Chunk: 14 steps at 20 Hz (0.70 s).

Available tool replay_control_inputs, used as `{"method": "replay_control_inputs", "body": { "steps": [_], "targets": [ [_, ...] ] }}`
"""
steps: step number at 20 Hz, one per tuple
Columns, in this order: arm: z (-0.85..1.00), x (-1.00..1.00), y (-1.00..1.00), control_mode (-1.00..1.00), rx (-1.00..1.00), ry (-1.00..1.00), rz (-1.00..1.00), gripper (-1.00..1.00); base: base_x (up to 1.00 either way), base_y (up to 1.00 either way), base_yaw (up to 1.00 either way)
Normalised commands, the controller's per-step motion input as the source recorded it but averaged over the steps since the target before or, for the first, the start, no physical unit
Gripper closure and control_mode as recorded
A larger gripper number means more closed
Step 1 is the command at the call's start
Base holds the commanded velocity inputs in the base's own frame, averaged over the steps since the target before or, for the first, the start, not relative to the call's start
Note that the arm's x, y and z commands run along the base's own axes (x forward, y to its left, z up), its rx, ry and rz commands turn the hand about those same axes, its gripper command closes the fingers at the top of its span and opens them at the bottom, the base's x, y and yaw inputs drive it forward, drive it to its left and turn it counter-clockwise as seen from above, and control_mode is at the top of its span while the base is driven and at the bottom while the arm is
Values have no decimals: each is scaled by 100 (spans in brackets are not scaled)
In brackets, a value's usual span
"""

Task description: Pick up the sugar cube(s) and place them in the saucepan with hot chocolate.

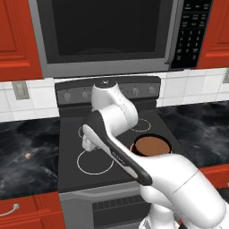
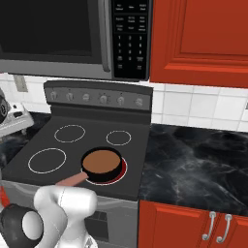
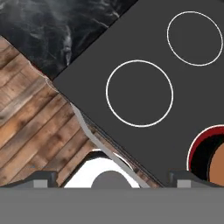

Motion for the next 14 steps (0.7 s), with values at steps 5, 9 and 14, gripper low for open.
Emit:
{"method": "replay_control_inputs", "body": {
  "steps": [5, 9, 14],
  "targets": [
    [2, 53, 76, -100, -18, 18, 14, -100, 0, 0, 0],
    [-19, 50, 75, -100, -8, 7, 6, -100, 0, 0, 0],
    [-54, 35, 48, -100, 7, -5, -1, -100, 0, 0, 0]
  ]
}}
